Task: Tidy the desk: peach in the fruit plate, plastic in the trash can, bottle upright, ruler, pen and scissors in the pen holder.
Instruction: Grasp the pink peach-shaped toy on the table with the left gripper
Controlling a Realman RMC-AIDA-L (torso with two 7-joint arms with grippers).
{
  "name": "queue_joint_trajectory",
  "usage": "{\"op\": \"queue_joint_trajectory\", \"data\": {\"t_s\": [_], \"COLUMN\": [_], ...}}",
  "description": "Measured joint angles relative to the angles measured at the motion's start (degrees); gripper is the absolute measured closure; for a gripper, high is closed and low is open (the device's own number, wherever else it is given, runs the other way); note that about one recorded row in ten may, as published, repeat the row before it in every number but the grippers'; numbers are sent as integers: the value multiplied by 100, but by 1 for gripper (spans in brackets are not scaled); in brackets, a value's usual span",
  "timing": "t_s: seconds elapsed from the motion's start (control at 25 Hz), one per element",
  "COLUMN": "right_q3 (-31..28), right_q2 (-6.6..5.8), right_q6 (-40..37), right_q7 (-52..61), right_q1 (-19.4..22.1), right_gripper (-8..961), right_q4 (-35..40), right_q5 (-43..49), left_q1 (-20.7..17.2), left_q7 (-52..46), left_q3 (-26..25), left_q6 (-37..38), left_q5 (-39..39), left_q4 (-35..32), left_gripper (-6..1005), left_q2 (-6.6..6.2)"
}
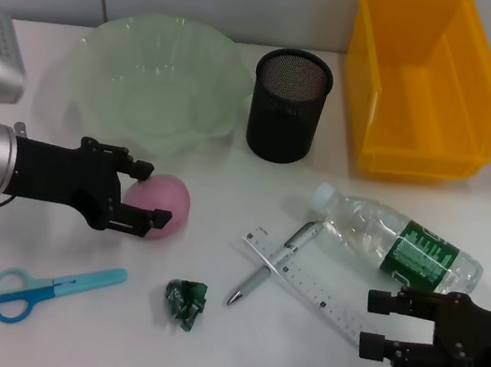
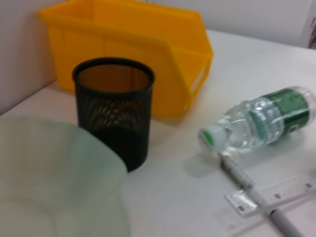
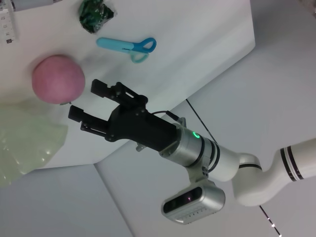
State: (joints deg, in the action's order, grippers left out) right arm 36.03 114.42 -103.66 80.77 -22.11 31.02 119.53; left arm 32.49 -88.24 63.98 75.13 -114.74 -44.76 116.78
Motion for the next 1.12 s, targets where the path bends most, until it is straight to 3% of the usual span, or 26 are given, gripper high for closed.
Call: {"op": "queue_joint_trajectory", "data": {"t_s": [0.24,0.96,1.12], "right_q3": [0,0,0], "right_q2": [-15,-18,-15], "right_q6": [1,-16,-22], "right_q7": [0,0,0], "right_q1": [2,10,21], "right_gripper": [175,175,175], "right_q4": [0,0,0], "right_q5": [0,17,18], "left_q1": [38,-23,-76], "left_q7": [-22,-31,-35], "left_q3": [28,61,35], "left_q6": [-435,-858,-809], "left_q5": [-450,-428,-405], "left_q4": [-2,73,57], "left_gripper": [248,254,402], "left_q2": [148,180,179]}}
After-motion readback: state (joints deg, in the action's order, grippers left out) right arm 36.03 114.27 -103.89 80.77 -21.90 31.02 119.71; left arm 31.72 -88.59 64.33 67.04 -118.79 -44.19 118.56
